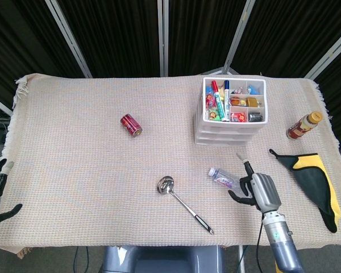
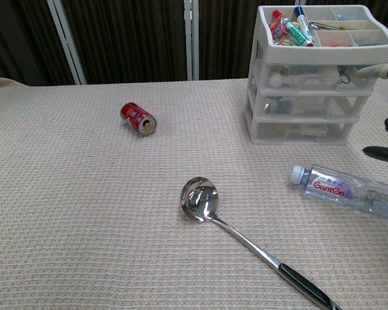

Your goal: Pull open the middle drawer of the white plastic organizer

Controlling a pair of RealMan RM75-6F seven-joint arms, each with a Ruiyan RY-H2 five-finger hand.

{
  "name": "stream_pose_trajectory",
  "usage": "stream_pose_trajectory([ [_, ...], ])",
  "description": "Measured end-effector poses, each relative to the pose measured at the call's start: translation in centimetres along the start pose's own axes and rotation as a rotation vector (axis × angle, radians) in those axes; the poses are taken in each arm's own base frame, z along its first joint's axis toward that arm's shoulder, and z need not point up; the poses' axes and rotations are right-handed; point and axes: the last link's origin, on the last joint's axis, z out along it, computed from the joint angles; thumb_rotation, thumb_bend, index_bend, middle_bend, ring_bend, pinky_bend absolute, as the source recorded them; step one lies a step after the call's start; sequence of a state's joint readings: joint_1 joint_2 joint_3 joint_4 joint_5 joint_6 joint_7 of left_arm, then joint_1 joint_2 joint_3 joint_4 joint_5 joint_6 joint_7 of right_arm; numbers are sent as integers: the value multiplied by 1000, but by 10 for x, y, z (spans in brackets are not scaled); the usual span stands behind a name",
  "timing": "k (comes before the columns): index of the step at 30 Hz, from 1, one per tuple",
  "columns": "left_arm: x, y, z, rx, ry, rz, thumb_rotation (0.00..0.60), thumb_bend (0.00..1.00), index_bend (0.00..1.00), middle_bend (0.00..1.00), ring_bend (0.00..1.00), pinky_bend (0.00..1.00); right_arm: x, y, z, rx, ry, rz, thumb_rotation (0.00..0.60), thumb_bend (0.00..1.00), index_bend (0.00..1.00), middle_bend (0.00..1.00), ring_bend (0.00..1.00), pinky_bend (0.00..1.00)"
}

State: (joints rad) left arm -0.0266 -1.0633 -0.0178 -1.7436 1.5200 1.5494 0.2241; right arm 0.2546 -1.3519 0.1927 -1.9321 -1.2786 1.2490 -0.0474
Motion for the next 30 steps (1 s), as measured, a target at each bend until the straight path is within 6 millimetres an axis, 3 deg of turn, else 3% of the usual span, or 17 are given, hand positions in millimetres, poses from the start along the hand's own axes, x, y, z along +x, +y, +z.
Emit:
stream_pose_trajectory([
  [9, 1, 0, 1, -6, -2, -10, 600, 52, 0, 0, 0, 0, -20, -17, 25, -72, -118, 251, 600, 175, 0, 876, 917, 774],
  [19, 1, 1, 1, -12, -1, -13, 600, 52, 0, 0, 0, 0, -25, -23, 50, -163, -180, 537, 600, 193, 0, 875, 917, 774],
  [30, 1, -1, 3, -5, -6, -12, 600, 51, 0, 0, 0, 0, -35, -20, 84, -187, -127, 649, 600, 197, 39, 874, 917, 772],
])
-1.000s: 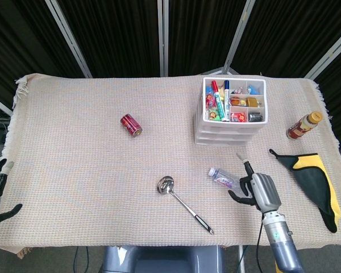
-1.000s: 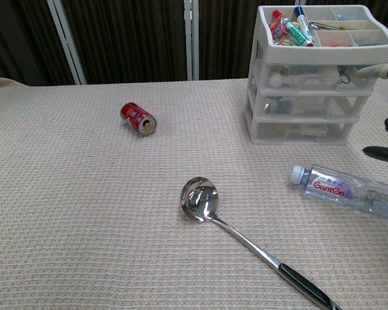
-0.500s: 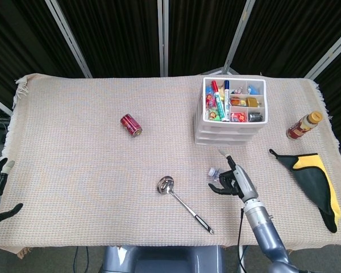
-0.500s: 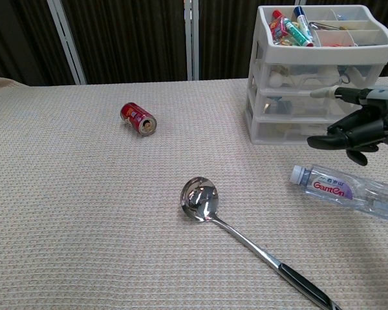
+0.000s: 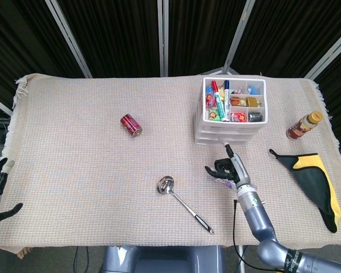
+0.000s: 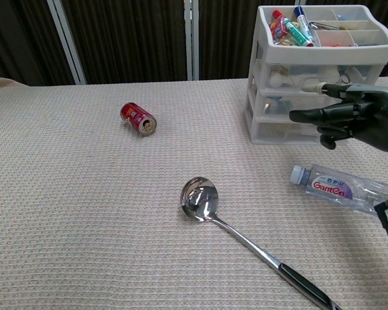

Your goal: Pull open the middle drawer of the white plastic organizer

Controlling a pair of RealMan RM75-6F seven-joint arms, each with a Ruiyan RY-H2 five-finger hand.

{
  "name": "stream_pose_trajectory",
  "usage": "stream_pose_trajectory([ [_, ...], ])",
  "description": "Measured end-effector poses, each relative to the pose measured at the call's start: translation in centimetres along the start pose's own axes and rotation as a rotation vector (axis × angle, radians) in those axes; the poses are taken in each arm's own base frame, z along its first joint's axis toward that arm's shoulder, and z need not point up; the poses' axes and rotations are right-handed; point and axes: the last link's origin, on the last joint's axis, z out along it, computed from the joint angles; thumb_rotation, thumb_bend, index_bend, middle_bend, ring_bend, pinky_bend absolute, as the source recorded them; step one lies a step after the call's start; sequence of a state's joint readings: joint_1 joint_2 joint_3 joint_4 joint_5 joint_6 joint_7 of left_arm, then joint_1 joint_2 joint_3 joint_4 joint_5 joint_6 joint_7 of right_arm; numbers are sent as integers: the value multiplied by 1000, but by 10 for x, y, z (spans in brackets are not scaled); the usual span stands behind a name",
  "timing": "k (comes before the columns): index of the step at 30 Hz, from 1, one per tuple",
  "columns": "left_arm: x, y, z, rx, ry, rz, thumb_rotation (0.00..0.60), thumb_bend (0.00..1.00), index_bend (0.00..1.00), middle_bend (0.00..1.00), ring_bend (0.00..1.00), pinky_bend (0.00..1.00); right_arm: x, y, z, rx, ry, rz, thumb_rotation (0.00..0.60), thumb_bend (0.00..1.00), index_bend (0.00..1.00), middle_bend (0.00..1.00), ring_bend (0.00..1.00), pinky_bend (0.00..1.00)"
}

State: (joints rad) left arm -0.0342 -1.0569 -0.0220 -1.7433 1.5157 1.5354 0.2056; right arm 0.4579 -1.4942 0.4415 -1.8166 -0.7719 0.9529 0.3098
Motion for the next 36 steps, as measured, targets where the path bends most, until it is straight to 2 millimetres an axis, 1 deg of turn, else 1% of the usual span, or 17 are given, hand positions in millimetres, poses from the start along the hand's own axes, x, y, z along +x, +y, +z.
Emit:
stream_pose_trajectory([
  [6, -1, 0, 2, 6, -10, 2, 600, 52, 0, 0, 0, 0, 4, 0, 12, 11, 51, 29, 600, 217, 119, 873, 917, 772],
  [14, -1, -1, 3, 9, -13, -5, 600, 52, 0, 0, 0, 0, 5, 2, 21, 9, 86, 52, 600, 219, 127, 871, 917, 770],
  [19, 0, -2, 3, 10, -13, -10, 600, 51, 0, 0, 0, 0, 3, 3, 27, -1, 92, 61, 600, 219, 128, 871, 917, 770],
  [24, -1, -2, 4, 8, -17, -11, 600, 51, 0, 0, 0, 0, 2, 3, 31, 0, 97, 65, 600, 219, 169, 870, 917, 770],
  [29, 0, -3, 4, 6, -17, -14, 600, 51, 0, 0, 0, 0, 2, 2, 35, 5, 106, 70, 600, 220, 189, 870, 917, 769],
  [36, -1, -3, 5, 7, -23, -15, 600, 51, 0, 0, 0, 0, 3, 2, 39, -3, 112, 104, 600, 221, 263, 870, 917, 769],
])
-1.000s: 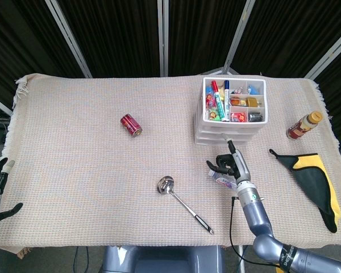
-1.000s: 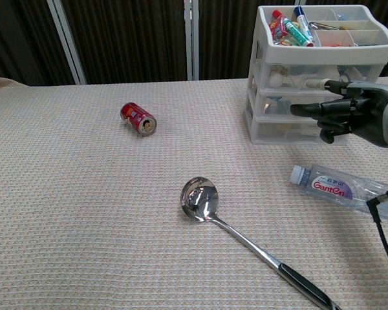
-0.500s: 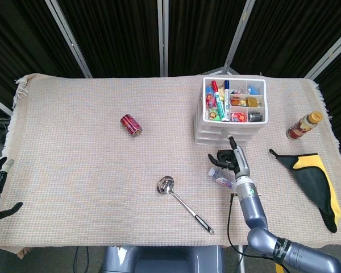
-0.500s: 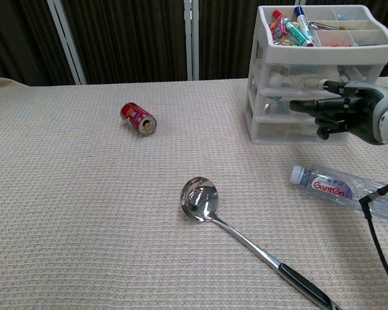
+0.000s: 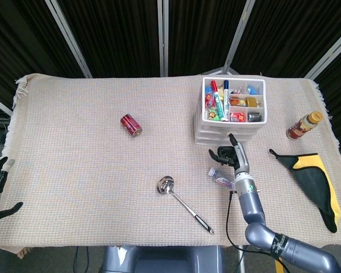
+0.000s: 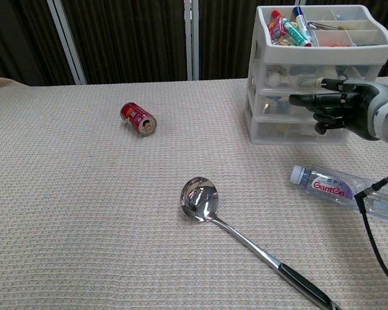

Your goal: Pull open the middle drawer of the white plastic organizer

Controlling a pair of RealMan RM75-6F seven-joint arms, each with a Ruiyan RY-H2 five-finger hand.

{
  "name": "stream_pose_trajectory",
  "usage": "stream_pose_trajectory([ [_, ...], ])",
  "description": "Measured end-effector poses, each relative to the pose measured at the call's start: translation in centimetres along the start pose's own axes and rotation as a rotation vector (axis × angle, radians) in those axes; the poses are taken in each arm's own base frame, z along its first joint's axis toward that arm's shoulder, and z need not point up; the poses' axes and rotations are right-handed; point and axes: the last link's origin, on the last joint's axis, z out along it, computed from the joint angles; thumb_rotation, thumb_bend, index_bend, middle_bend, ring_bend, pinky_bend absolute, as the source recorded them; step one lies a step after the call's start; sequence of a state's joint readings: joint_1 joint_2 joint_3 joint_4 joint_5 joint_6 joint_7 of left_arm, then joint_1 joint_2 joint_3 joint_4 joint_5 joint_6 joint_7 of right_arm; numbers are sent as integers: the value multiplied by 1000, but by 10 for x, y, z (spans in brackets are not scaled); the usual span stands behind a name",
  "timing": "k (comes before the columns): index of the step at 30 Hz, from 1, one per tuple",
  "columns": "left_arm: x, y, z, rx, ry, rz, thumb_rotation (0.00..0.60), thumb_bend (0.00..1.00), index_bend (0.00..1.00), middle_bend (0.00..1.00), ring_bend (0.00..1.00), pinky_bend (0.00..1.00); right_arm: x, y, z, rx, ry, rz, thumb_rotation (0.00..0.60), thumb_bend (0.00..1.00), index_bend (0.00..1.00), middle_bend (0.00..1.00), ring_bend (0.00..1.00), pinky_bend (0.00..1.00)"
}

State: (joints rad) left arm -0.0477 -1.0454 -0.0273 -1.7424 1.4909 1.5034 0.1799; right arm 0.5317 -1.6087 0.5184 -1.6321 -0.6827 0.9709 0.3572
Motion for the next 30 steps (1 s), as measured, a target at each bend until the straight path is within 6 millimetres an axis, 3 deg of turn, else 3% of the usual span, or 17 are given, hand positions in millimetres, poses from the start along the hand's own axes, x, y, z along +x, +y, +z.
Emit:
stream_pose_trajectory([
  [13, -1, 1, 1, -1, -9, 2, 600, 51, 0, 0, 0, 0, -1, 2, 4, -21, -11, 30, 600, 225, 331, 870, 917, 769],
  [30, 0, 1, 1, 2, -1, 5, 600, 51, 0, 0, 0, 0, 4, -2, -11, -10, -48, 42, 600, 225, 336, 868, 917, 769],
])
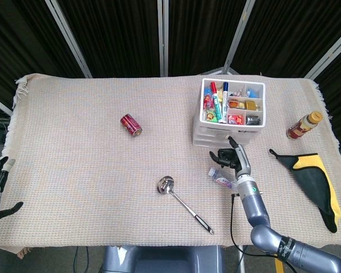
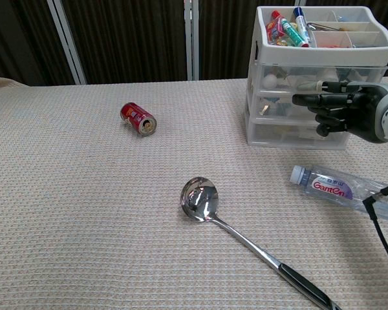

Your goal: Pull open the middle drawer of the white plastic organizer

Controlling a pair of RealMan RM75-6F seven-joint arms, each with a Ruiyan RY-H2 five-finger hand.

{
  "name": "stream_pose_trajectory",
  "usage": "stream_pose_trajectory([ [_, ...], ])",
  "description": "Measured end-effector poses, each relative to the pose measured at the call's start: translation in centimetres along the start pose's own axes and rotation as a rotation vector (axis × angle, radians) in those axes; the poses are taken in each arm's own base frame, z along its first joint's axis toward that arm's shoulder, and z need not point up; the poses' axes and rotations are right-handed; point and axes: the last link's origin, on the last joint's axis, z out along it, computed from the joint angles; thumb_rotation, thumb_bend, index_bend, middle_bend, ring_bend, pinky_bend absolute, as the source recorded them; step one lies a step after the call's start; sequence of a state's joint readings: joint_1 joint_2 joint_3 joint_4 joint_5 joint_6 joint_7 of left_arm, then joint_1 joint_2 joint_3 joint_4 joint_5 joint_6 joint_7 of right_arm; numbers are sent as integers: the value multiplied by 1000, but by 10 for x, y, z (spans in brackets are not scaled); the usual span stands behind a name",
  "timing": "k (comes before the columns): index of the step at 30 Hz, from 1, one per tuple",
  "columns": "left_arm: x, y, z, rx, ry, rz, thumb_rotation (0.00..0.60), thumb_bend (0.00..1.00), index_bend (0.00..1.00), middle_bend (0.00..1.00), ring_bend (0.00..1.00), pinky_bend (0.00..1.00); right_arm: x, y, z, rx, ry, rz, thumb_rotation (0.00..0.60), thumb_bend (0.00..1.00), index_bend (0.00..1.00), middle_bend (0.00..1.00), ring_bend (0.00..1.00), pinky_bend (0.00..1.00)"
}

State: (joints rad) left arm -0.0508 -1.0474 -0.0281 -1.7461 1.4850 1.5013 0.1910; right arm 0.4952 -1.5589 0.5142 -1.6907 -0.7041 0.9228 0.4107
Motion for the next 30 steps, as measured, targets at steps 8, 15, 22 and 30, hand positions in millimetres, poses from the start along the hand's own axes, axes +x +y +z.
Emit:
stream_pose_trajectory([
  [8, -1, 1, 0, -4, -3, 9, 600, 51, 0, 0, 0, 0, 1, 7, -12, -1, -25, 9, 600, 225, 339, 866, 917, 768],
  [15, -2, 2, 0, -3, -2, 11, 600, 51, 0, 0, 0, 0, 1, 14, -23, 10, -46, 0, 600, 225, 339, 864, 917, 768],
  [22, -2, 3, 0, -4, -5, 14, 600, 52, 0, 0, 0, 0, 0, 17, -34, 25, -66, -22, 600, 224, 335, 845, 900, 756],
  [30, -2, 3, -1, -2, -2, 13, 600, 51, 0, 0, 0, 0, -6, 22, -55, 46, -100, -46, 600, 225, 332, 828, 882, 742],
])
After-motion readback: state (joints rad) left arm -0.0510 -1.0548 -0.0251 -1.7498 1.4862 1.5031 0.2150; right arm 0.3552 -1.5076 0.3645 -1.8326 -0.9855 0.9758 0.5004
